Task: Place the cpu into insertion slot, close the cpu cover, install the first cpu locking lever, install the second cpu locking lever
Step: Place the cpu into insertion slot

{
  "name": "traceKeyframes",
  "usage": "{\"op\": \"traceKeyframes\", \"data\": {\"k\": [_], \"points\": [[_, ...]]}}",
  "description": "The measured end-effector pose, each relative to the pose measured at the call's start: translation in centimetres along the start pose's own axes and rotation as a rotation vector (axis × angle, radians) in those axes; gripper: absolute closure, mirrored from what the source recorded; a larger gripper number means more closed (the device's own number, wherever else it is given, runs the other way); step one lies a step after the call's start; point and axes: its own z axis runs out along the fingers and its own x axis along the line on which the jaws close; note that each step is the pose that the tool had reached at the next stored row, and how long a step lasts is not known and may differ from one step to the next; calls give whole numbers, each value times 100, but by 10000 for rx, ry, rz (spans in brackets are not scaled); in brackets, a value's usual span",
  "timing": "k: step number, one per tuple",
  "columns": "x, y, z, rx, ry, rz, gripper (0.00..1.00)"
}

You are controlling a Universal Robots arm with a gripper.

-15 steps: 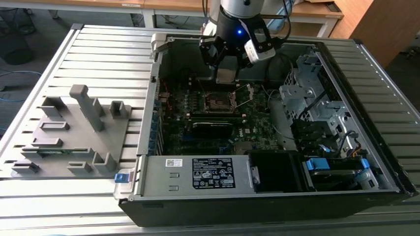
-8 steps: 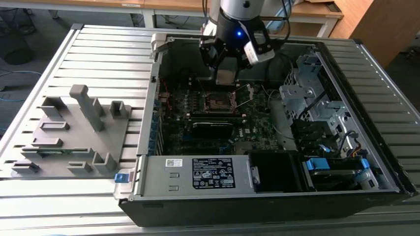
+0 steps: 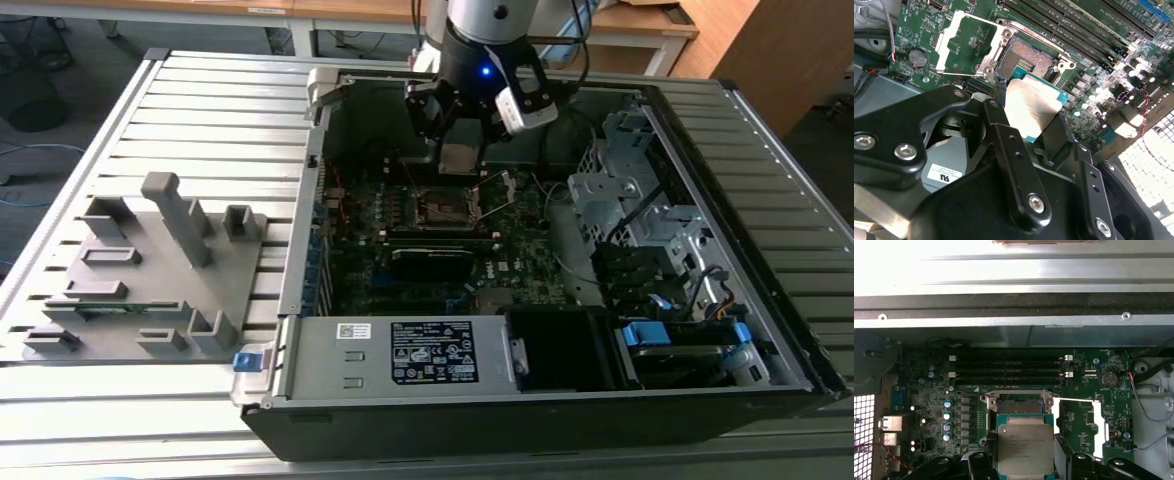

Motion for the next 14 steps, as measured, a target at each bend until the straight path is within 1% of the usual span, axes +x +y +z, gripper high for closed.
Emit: {"op": "traceKeyframes", "data": {"k": [14], "points": [[-1, -3, 30, -1, 0, 0, 46]]}}
